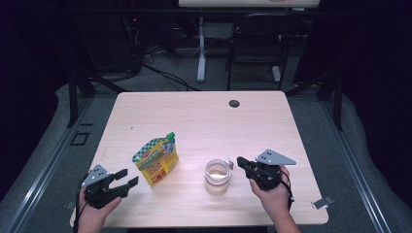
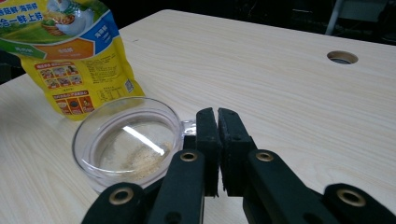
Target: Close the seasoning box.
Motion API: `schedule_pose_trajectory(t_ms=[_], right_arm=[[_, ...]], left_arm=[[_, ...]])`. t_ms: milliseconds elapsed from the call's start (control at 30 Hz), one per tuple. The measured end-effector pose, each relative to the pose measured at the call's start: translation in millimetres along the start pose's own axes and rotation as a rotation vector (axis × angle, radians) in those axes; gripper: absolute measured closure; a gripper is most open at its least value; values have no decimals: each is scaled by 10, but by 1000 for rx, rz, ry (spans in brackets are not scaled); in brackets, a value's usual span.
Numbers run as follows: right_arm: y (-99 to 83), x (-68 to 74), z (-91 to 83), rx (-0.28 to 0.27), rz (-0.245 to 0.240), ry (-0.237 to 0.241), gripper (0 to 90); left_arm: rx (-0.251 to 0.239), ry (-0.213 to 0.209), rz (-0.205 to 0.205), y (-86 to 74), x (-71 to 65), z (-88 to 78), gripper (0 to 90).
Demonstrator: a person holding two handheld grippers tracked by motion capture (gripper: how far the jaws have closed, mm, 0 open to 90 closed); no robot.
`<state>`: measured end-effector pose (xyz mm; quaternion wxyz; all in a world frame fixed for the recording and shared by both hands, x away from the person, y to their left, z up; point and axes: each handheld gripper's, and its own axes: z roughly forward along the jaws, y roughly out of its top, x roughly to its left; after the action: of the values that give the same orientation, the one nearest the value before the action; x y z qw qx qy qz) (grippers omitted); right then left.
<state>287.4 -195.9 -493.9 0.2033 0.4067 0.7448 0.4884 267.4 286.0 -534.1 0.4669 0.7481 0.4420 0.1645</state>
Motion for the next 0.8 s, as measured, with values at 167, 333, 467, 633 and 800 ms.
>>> schedule_pose_trajectory(t_ms=[167,333,467,633,800], right_arm=[[-19,-68,-13,-12,30,-10,871],[-56,-146,-9,-5,46,-31,862],[-112,-213,17,18,39,-66,852],[-196,-337,48,33,72,-100,838],[-282,-465,93,72,109,-121,814]], left_arm=[[0,1,-17,-7,46,-8,433],[-5,21,-21,-20,72,2,422],[-5,32,-31,-41,109,22,418],[6,58,-40,-72,183,47,418],[23,77,-55,-95,254,60,418]])
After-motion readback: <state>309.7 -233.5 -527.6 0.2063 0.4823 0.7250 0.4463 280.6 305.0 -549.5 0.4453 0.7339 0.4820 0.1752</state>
